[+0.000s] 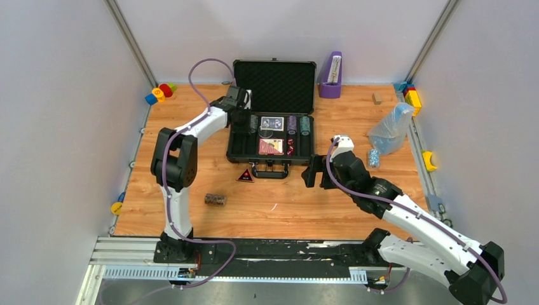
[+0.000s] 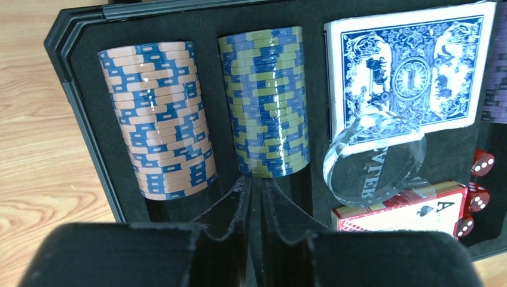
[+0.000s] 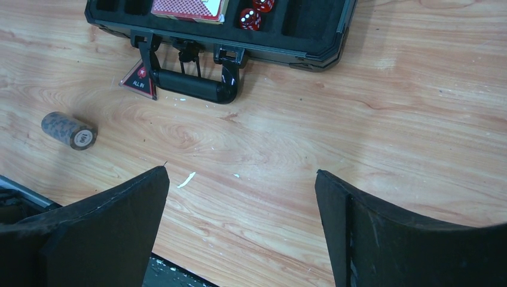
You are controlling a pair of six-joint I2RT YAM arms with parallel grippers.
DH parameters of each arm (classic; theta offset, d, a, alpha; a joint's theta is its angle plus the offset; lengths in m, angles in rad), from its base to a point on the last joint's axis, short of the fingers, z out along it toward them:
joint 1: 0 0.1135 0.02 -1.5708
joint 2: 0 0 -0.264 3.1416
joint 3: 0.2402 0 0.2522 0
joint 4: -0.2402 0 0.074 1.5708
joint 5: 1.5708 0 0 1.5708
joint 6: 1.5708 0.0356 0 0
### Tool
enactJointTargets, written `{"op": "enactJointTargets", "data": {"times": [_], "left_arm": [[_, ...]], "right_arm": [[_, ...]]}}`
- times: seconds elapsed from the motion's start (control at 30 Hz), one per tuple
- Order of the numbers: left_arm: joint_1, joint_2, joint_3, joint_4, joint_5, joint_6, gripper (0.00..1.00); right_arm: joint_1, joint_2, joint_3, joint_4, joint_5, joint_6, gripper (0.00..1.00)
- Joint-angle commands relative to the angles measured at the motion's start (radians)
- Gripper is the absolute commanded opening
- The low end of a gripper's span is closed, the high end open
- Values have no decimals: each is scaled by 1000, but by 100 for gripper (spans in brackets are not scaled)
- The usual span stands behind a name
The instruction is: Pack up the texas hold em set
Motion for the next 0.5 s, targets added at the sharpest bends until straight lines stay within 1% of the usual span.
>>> {"op": "enactJointTargets", "data": {"times": [0.0,0.03,0.1,0.13,0.17,0.2,0.23,0.27,0.3,0.33,0.43,0.47], "left_arm": [[21,-196,-137,99,-8,1,23],[21,-268,-205,115,-22,-4,25],[21,-372,-300,111,-46,-18,33],[21,-404,-328,104,-57,-31,48],[21,-467,-381,83,-87,-41,56],[21,-499,-406,67,-116,-80,79],[21,-568,-456,31,-196,-113,90],[21,-604,-480,11,-242,-190,97],[21,-682,-533,-23,-312,-226,99],[21,-723,-557,-37,-359,-299,99],[22,-896,-677,-74,-399,-432,100],[22,-954,-697,-85,-407,-528,100]], "right_arm": [[-2,-22,30,32,-25,-8,96],[-2,-21,30,28,-29,-5,97],[-3,-17,29,19,-29,4,100],[-4,-16,27,17,-29,6,100],[-3,-14,26,14,-31,9,100],[-3,-12,25,13,-30,13,100],[-3,-14,24,11,-28,17,100],[-3,-18,23,12,-30,20,100],[-3,-22,22,12,-33,22,100],[-3,-28,22,11,-35,21,100],[-3,-44,21,11,-41,20,100],[-3,-49,20,11,-41,20,100]]}}
